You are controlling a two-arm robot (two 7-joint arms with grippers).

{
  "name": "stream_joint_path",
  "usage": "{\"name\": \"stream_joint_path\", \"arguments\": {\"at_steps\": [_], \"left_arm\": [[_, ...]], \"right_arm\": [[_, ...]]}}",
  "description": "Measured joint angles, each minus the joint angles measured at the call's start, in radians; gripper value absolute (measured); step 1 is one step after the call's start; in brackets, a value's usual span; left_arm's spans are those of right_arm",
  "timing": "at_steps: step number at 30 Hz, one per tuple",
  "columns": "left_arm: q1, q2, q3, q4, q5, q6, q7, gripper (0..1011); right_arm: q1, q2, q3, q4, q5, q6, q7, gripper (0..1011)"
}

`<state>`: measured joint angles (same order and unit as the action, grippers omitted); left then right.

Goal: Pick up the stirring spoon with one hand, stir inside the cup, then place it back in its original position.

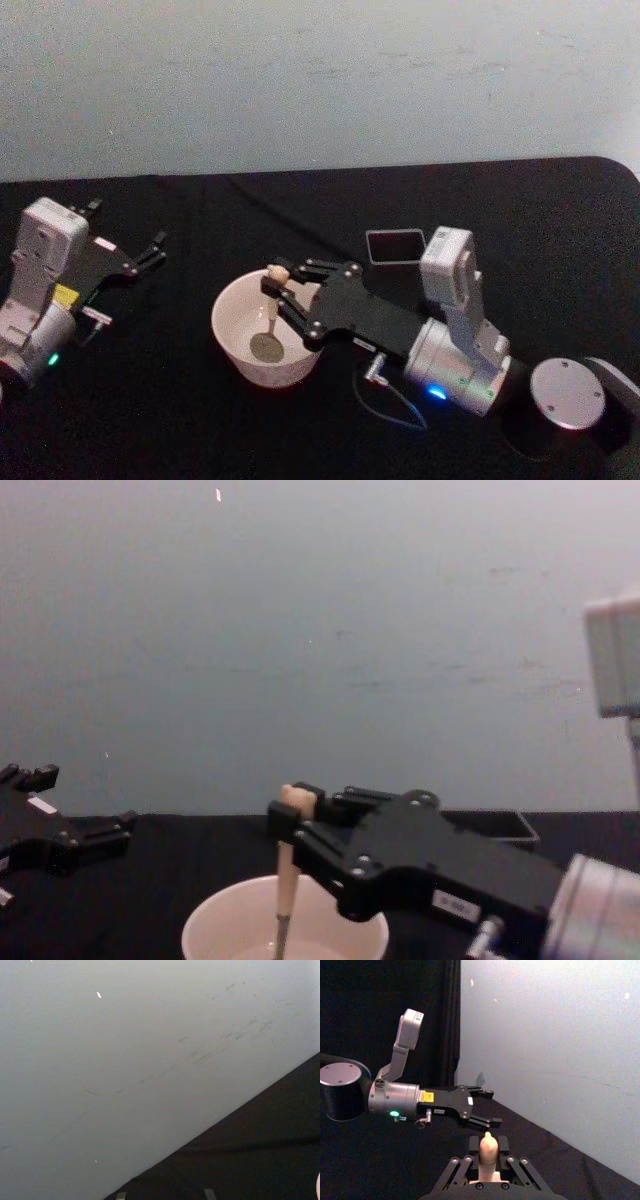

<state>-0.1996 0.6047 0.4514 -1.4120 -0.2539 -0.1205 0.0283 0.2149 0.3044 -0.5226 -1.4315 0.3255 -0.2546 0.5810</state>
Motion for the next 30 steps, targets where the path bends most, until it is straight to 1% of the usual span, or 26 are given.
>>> {"name": "stream_joint_path", "arguments": {"at_steps": [2, 6, 7, 8, 12, 20, 30], "left_arm": [[0.0, 0.0, 0.0, 0.0, 0.0, 0.0, 0.0, 1002], [0.0, 0.0, 0.0, 0.0, 0.0, 0.0, 0.0, 1001], [0.0, 0.0, 0.0, 0.0, 0.0, 0.0, 0.0, 1001], [0.0, 0.0, 0.0, 0.0, 0.0, 0.0, 0.0, 1001], [0.0, 0.0, 0.0, 0.0, 0.0, 0.0, 0.0, 1001], [0.0, 0.0, 0.0, 0.0, 0.0, 0.0, 0.0, 1001], [0.0, 0.0, 0.0, 0.0, 0.0, 0.0, 0.0, 1001]], "right_arm": [[0.009, -0.009, -0.005, 0.012, -0.006, -0.002, -0.005, 213], [0.042, -0.042, -0.011, 0.064, -0.027, -0.011, -0.029, 213], [0.042, -0.042, -0.011, 0.064, -0.027, -0.011, -0.029, 212], [0.058, -0.056, -0.008, 0.088, -0.034, -0.015, -0.041, 212], [0.076, -0.07, 0.003, 0.115, -0.039, -0.018, -0.056, 213], [0.085, -0.076, 0.02, 0.134, -0.047, -0.021, -0.066, 213], [0.077, -0.068, 0.03, 0.128, -0.053, -0.023, -0.066, 213]]}}
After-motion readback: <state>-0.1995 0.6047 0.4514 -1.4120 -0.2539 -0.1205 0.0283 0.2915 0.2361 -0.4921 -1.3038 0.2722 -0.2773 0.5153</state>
